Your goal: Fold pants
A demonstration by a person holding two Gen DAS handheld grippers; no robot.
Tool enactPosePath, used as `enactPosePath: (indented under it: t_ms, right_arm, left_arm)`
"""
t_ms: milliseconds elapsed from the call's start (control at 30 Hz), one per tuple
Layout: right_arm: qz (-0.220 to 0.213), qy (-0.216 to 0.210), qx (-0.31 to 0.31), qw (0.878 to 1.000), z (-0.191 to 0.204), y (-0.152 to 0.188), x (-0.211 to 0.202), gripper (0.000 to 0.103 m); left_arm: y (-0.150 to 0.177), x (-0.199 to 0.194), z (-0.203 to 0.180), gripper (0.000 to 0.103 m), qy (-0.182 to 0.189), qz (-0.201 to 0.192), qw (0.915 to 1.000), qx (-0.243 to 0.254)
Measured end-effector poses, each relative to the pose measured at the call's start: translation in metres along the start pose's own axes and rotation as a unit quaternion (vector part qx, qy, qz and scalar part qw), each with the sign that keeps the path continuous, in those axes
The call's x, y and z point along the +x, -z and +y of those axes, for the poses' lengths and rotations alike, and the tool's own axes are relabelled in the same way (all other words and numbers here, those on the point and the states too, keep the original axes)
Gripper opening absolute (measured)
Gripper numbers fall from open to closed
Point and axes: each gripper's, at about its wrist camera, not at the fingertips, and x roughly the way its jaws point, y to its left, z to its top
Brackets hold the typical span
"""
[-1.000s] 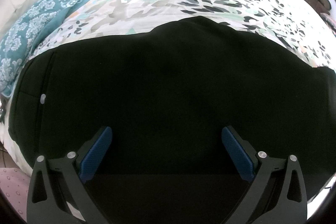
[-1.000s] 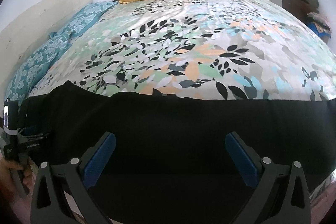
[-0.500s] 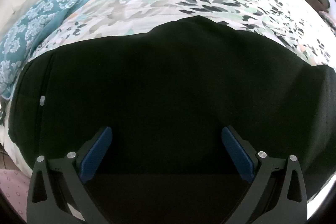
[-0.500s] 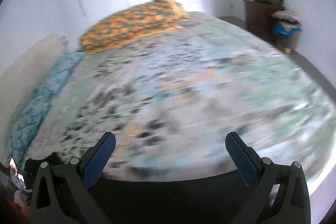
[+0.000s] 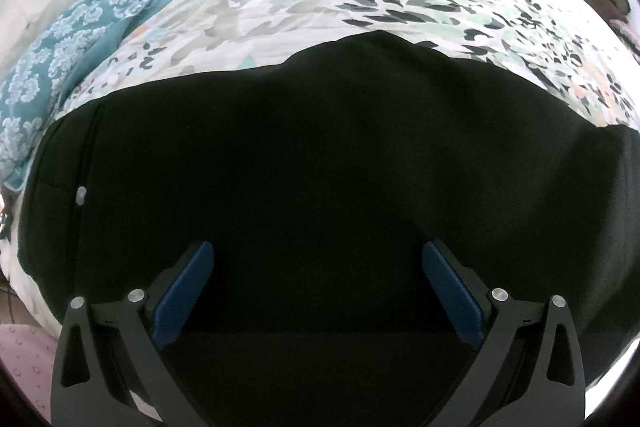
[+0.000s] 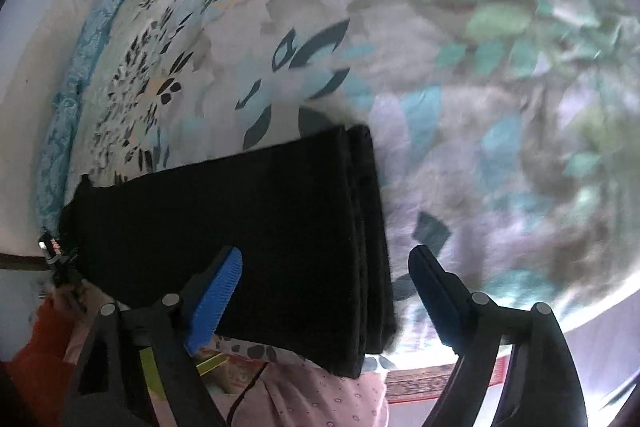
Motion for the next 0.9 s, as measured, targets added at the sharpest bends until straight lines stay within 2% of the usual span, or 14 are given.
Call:
enactPosePath:
  t_ms: [167, 233, 300, 333, 533, 567, 600, 800, 900]
  right_arm:
    - [0.009, -0.037, -0.009, 0.999, -0.001, 0.006, 0.011, 0.081]
    - [0.013, -0.064, -0.002, 0.998, -0.005, 0.007, 0.009, 0.071]
    - [0.024, -0.096, 0.006, 0.995, -0.006, 0.008, 0.011, 0.039]
    - [0.027, -0.102, 0.004, 0.994, -0.005, 0.011, 0.014, 0.036]
    - [0.039, -0.064, 0.004, 0.997, 0.005, 0.009, 0.025, 0.026]
    - [0.040, -0.076, 0.005, 0.996, 0.009, 0.008, 0.025, 0.015]
    - [0.040, -0.094, 0.007, 0.995, 0.013, 0.008, 0.026, 0.013]
    - [0.005, -0.151, 0.023, 0.988, 0.035, 0.012, 0.013, 0.012]
    - [-0.022, -0.205, 0.034, 0.978, 0.057, 0.017, 0.004, 0.012]
  left_arm:
    - [0.001, -0.001, 0.000, 0.103, -0.002, -0.001, 1.0000, -0.004]
    - [0.001, -0.001, 0.000, 0.102, -0.002, -0.002, 1.0000, -0.006]
    - [0.002, -0.001, 0.000, 0.103, -0.003, -0.004, 1.0000, -0.006]
    - [0.002, -0.001, 0.000, 0.103, -0.003, -0.005, 1.0000, -0.006]
    - [0.002, -0.001, -0.001, 0.103, -0.006, -0.008, 0.9999, -0.010]
    - [0.002, -0.001, -0.001, 0.103, -0.005, -0.008, 0.9999, -0.010]
    - [0.002, -0.001, 0.000, 0.103, -0.005, -0.008, 0.9999, -0.010]
    - [0.002, -0.001, 0.001, 0.103, -0.004, -0.008, 0.9999, -0.010]
    - [0.000, -0.002, 0.002, 0.103, 0.000, -0.001, 0.9999, -0.012]
